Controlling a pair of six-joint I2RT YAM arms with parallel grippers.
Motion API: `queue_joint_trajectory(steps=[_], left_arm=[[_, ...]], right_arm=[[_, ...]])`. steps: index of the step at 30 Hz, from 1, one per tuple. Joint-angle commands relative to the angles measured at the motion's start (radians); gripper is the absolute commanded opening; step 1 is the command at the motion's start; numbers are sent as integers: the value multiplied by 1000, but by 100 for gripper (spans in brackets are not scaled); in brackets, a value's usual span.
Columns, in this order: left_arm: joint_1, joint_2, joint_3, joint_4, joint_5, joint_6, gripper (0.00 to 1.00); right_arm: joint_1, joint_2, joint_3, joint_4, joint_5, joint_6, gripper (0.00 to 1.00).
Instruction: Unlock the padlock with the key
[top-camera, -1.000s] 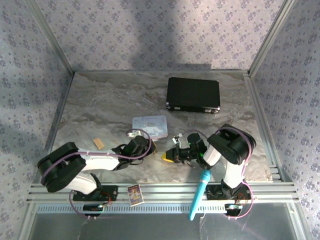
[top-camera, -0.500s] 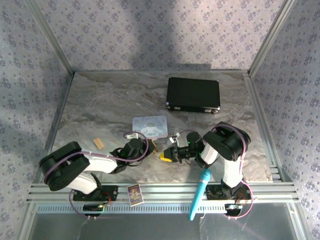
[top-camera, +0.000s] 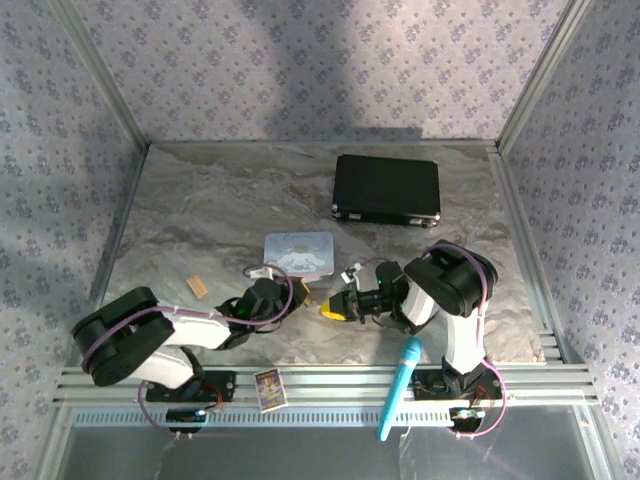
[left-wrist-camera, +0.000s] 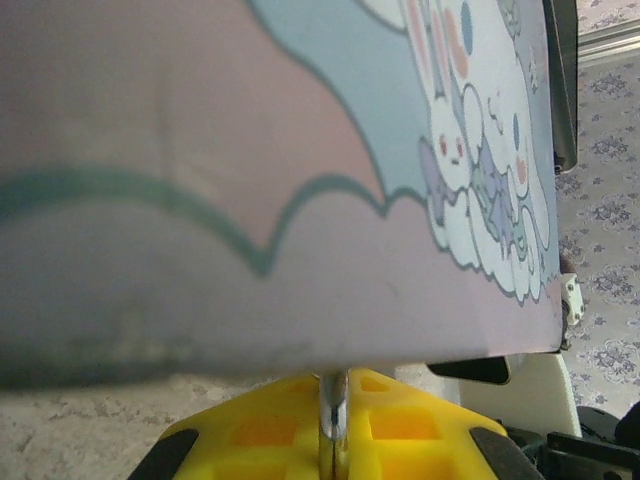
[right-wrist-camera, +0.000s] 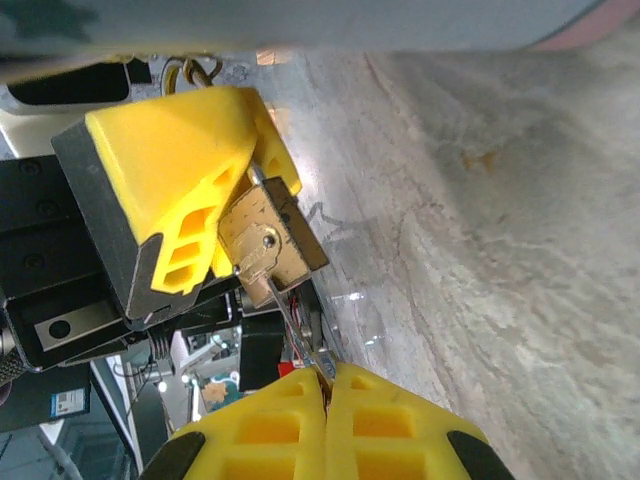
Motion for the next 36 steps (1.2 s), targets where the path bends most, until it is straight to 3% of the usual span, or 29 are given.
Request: queue_joint_trajectory(steps=[1, 7, 36], left_arm=[[7, -26, 0, 95, -15, 3, 0], [46, -48, -25, 96, 4, -4, 0], [48, -115, -37, 98, 41, 41, 0]], right_arm=[[19, 25, 13, 19, -26, 2, 0], [33, 50, 6, 46, -26, 14, 0], [13, 42, 44, 53, -18, 22, 0]])
